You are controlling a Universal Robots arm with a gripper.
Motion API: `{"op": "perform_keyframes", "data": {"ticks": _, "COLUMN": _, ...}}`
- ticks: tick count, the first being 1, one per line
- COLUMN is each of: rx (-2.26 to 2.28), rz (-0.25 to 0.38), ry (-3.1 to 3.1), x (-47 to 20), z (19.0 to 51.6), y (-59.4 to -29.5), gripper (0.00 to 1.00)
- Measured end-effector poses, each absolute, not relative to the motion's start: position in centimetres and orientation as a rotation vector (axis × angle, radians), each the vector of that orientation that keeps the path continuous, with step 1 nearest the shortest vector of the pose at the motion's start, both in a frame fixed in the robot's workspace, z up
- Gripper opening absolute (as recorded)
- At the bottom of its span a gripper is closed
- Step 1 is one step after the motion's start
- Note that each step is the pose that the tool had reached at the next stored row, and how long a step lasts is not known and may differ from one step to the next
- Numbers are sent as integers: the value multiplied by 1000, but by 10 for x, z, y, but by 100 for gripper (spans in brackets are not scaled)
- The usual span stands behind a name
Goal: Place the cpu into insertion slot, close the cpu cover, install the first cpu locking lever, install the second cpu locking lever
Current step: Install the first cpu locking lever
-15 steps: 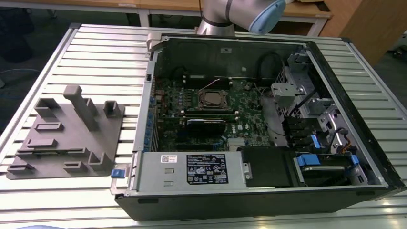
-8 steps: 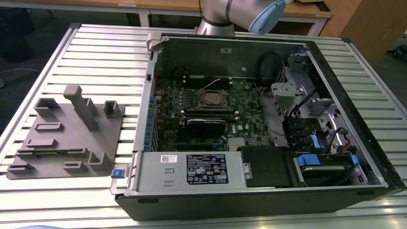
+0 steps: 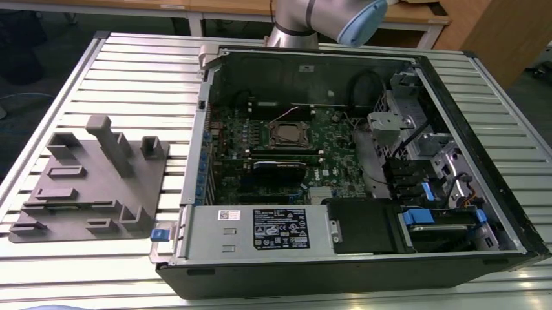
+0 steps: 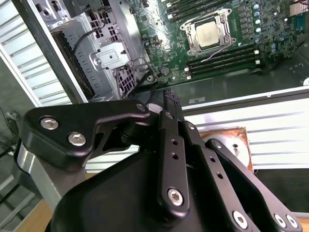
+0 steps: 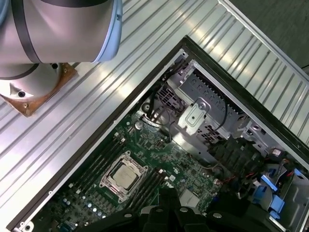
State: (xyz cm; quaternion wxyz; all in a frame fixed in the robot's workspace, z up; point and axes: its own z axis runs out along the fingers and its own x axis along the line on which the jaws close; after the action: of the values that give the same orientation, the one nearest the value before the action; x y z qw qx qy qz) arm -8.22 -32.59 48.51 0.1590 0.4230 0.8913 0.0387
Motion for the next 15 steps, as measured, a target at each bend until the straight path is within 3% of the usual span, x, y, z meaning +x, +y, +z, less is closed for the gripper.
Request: {"op": "perform_keyframes", "data": {"ticks": 15, "rx": 1209, "rz": 110, "ry": 2548, "x": -82, "z": 458, "y": -326, "gripper": 11}}
